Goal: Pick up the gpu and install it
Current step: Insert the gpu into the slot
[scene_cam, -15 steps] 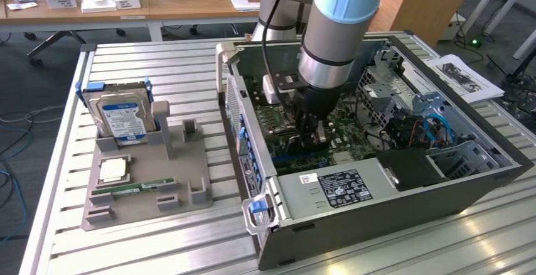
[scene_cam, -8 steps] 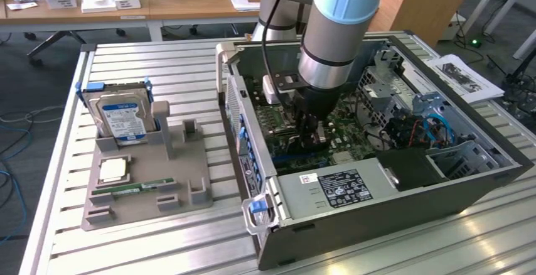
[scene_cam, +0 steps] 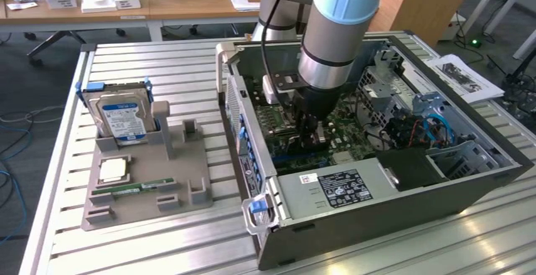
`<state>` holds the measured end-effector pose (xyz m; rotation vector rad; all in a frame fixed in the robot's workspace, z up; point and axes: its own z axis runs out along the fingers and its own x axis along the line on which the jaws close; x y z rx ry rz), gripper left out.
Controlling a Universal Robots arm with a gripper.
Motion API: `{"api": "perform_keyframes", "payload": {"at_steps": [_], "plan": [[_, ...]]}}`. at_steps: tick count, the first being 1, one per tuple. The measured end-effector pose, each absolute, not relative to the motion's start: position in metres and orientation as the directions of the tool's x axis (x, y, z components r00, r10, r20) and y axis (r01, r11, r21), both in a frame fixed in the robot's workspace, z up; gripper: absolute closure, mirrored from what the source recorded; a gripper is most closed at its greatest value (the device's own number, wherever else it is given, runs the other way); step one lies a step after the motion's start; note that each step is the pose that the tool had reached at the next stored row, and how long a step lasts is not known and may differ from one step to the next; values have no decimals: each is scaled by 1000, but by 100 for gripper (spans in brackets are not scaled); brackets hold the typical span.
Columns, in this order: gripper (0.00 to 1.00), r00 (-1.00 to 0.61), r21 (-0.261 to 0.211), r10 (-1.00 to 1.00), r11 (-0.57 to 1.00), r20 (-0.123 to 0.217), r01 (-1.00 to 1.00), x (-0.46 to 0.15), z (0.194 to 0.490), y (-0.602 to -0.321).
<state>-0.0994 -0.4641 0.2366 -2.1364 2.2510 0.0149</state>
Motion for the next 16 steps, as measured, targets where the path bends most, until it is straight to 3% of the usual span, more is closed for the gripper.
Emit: {"api": "perform_keyframes", "payload": {"at_steps": [16], "plan": [[73,-58,-19,-998,59,-34,-998,-101,236,-464]]}}
